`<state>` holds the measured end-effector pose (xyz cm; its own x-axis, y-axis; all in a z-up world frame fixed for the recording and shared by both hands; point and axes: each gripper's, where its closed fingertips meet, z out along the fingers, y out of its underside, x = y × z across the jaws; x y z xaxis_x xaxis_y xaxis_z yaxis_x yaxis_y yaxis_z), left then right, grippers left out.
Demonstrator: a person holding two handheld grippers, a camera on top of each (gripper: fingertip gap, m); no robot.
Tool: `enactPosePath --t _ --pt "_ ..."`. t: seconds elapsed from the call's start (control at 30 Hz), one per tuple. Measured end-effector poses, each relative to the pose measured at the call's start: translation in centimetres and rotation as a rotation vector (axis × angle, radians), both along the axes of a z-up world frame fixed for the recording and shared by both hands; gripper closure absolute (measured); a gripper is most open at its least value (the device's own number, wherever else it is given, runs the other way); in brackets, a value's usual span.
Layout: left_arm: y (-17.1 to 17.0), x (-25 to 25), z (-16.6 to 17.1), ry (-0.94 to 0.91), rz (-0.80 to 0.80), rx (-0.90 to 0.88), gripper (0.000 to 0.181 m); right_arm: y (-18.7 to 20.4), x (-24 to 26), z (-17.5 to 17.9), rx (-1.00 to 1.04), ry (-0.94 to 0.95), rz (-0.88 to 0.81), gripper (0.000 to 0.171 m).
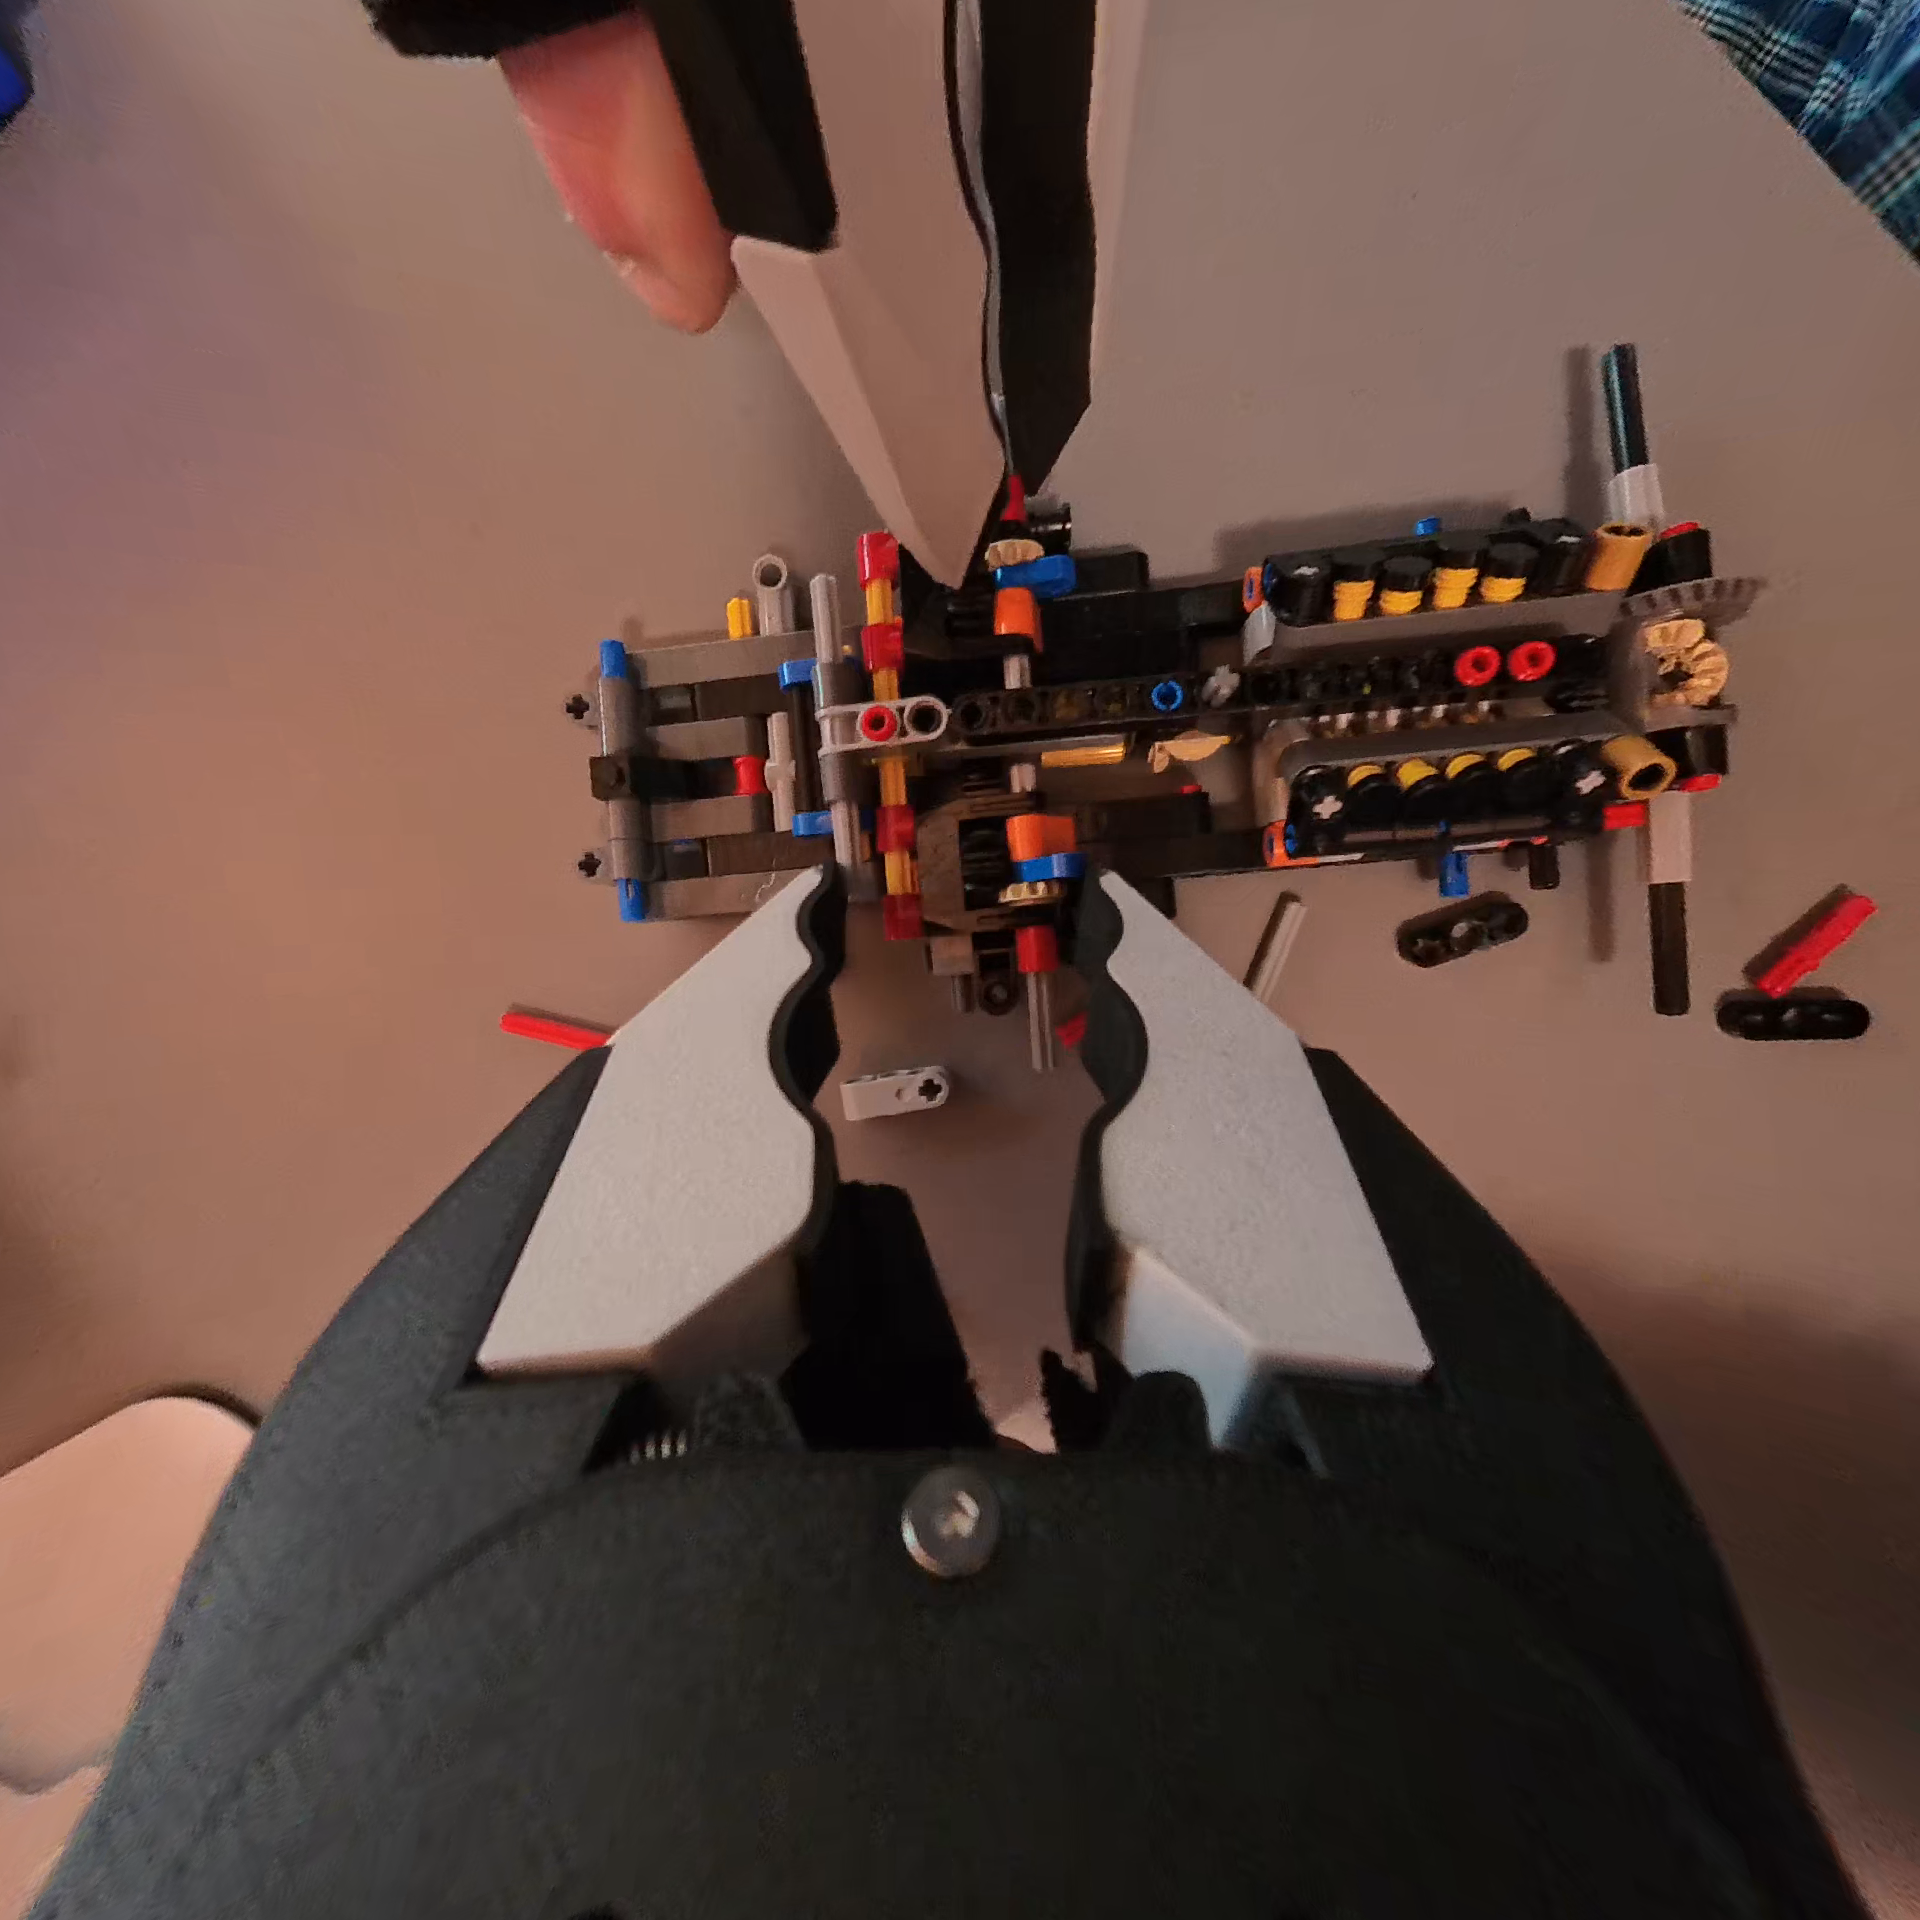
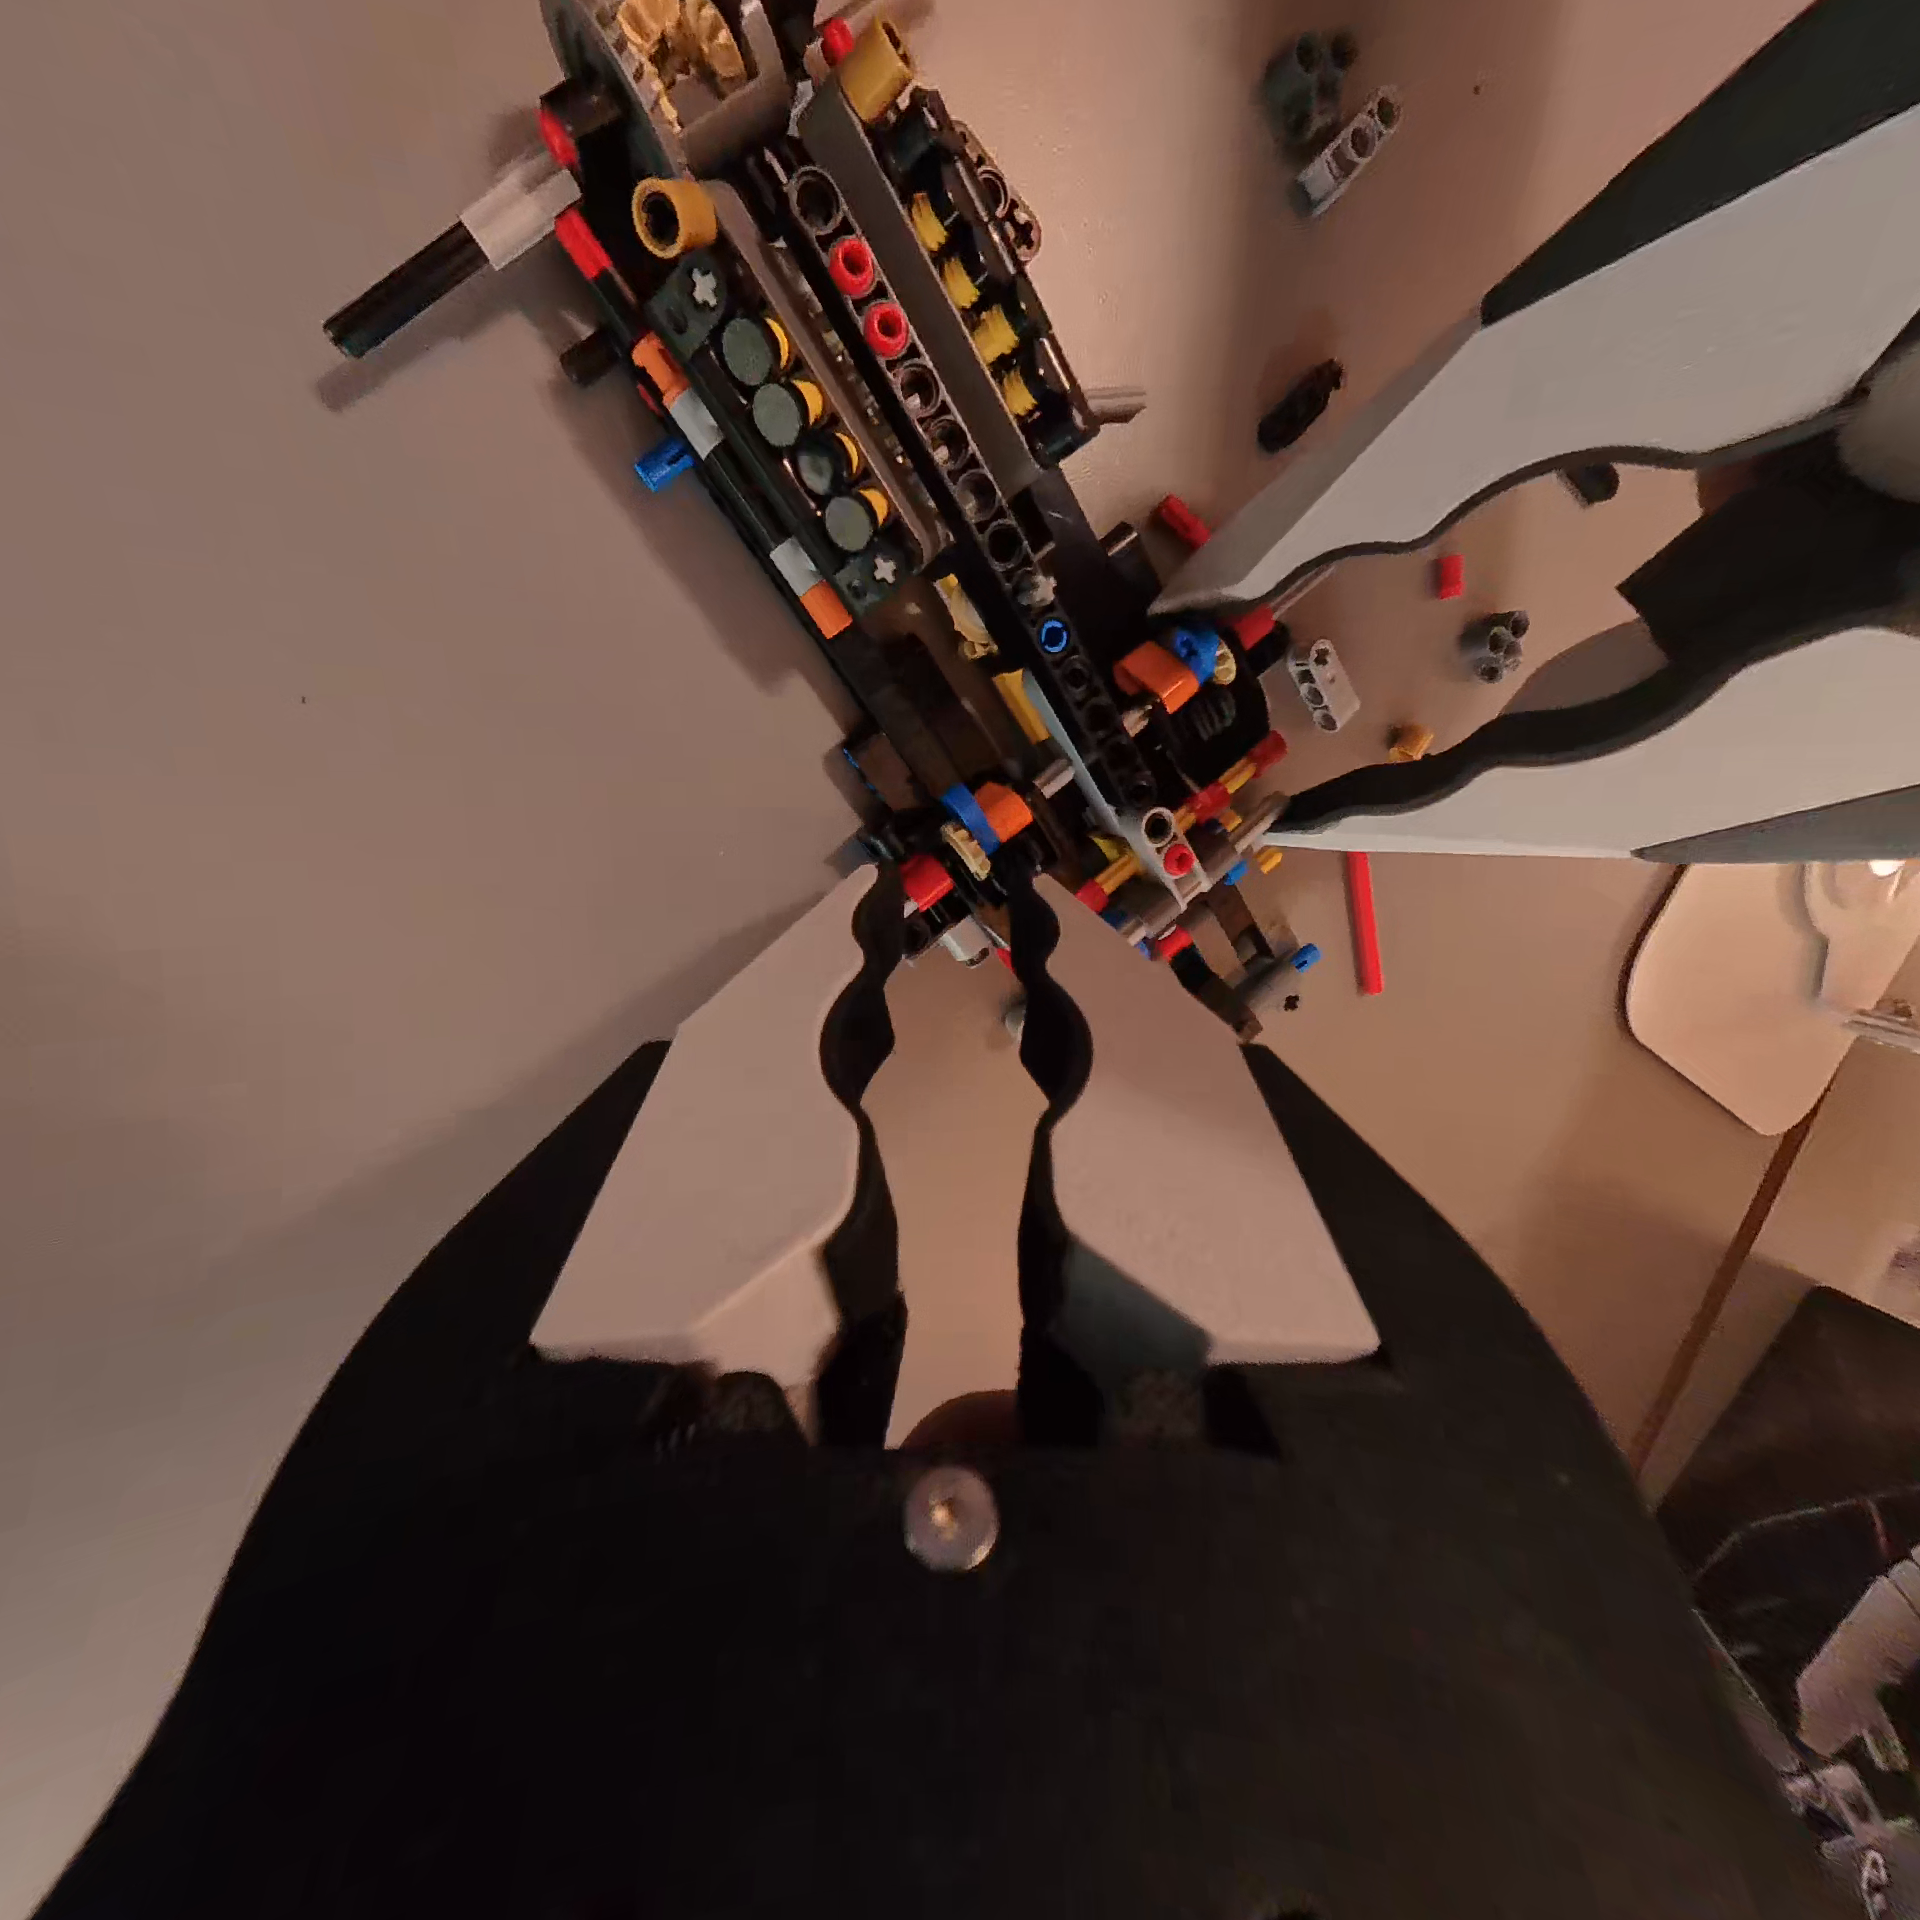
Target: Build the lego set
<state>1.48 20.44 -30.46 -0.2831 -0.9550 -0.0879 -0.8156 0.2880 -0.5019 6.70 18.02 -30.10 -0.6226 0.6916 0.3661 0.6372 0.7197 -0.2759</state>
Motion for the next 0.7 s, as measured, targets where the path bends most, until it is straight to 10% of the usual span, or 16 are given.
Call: enactPosePath --t 0.7 --pt "-0.34 0.13 -0.22 -0.074 0.016 -0.116 0.137 0.09 0.12 0.0 0.091 -0.179 -0.044 0.154"
